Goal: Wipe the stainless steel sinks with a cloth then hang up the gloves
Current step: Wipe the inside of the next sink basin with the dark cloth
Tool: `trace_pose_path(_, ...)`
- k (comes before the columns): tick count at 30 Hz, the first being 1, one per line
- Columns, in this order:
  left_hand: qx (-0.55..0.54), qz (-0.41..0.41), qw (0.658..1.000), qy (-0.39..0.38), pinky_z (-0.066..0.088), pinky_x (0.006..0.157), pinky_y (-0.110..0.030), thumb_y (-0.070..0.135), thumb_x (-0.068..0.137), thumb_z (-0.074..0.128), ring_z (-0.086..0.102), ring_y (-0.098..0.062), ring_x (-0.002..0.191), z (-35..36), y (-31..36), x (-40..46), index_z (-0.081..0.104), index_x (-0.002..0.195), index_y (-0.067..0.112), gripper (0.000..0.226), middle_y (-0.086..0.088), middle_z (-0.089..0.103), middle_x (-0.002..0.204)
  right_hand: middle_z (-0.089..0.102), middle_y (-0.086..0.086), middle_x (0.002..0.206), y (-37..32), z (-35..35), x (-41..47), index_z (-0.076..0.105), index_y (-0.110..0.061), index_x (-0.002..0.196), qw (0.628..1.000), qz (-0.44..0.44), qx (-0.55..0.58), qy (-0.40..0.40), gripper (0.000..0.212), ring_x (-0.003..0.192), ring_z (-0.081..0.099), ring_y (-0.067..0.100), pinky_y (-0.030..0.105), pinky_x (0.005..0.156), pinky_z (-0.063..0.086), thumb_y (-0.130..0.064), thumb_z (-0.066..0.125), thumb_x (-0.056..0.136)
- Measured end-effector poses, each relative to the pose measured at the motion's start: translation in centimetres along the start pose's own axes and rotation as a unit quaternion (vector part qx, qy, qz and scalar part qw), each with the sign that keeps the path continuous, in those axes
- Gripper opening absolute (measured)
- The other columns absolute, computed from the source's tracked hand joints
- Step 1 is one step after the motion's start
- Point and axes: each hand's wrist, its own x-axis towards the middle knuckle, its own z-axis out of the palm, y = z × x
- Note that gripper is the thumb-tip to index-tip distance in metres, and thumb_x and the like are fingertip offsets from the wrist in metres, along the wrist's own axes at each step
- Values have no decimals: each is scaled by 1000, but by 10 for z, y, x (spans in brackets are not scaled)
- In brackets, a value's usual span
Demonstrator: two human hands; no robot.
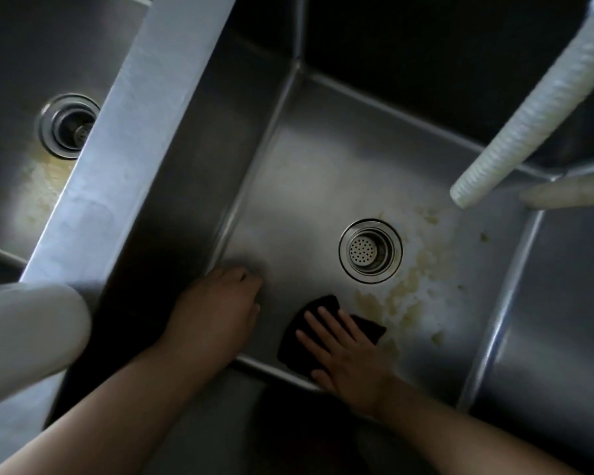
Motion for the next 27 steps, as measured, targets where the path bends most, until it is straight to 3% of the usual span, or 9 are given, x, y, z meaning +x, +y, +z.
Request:
trace_pose_path(5, 10, -21, 1000, 0, 54, 75, -37, 21, 70, 71, 62, -32, 89, -8, 0, 3, 69, 94, 13, 25, -8, 67, 96, 32, 13, 150, 8, -8, 0, 39, -12, 142, 1000, -13, 0, -23, 71, 141, 22, 29, 49, 114, 9, -46, 43, 80)
trace_pose_path(10, 0, -46, 999, -17, 51, 79, -36, 27, 74, 67, 60, -28, 93, -3, -2, 6, 67, 100, 16, 28, -5, 65, 100, 30, 25, 149, 38, -34, 98, 37, 2, 141, 998, 66, 0, 13, 78, 141, 21, 39, 55, 115, 12, -39, 49, 76)
trace_pose_path(17, -35, -41, 998, -14, 58, 63, -30, 24, 50, 87, 66, -24, 72, 1, -6, 9, 72, 82, 16, 36, -3, 68, 81, 18, 21, 155, 119, -78, 223, 22, -7, 149, 981, 169, 41, 89, 73, 144, 12, 35, 48, 117, 1, -42, 42, 87)
trace_pose_path(23, -19, -4, 1000, -7, 58, 66, -30, 30, 38, 91, 70, -21, 77, 9, -3, 13, 76, 87, 15, 54, -3, 73, 90, 9, 13, 158, 179, -103, 283, 11, -7, 150, 972, 207, 22, 107, 72, 146, 3, 27, 43, 118, -2, -47, 29, 93)
trace_pose_path(27, -12, 32, 999, -21, 59, 67, -32, 30, 36, 91, 71, -22, 79, 6, 9, 15, 75, 92, 15, 59, -7, 73, 97, 8, 10, 159, 197, -104, 270, 11, -10, 151, 974, 201, 28, 103, 70, 146, 3, 25, 41, 118, -1, -44, 32, 94)
